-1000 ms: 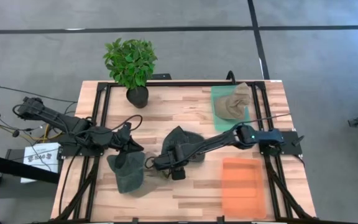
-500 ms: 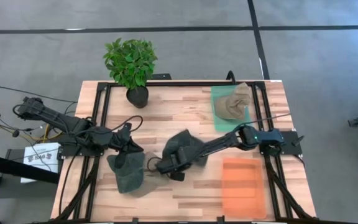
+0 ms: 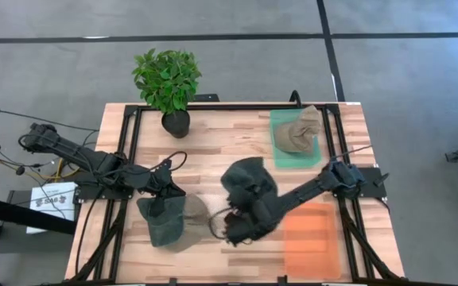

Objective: Pick & Place hat
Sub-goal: Put the right black cap into the orange bin

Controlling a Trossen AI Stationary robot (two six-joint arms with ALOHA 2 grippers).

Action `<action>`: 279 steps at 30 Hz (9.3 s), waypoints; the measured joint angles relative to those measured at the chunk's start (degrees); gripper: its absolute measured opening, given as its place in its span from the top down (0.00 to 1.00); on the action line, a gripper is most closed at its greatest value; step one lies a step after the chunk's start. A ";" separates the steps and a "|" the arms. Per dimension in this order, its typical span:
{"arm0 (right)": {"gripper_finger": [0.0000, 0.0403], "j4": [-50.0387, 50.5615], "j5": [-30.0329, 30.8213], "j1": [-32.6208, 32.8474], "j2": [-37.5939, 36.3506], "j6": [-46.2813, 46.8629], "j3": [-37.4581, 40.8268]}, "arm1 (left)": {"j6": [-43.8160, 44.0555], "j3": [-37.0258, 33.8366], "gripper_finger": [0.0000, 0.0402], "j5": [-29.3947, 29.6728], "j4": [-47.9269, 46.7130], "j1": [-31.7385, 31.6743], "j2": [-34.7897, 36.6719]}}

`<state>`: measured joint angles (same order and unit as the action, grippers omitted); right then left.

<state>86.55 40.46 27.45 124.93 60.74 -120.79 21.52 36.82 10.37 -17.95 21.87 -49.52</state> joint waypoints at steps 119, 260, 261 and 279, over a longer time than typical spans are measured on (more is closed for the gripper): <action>0.60 -6.30 -18.60 41.13 -41.16 48.71 44.26 | -4.81 14.75 1.00 3.38 22.27 -0.11 -32.34; 0.99 3.56 -41.94 10.88 -15.41 53.18 17.14 | -11.98 4.78 1.00 -0.15 1.86 -1.13 -12.01; 0.99 3.48 -39.19 12.00 -16.76 55.71 17.14 | -11.98 4.79 1.00 -0.15 1.95 -1.11 -12.01; 1.00 3.45 -6.29 25.83 -27.04 65.71 17.20 | -11.75 4.79 1.00 0.55 5.02 -1.14 -12.01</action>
<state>90.00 34.17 53.27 97.89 126.45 -103.59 9.77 41.60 10.92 -12.93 20.73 -61.54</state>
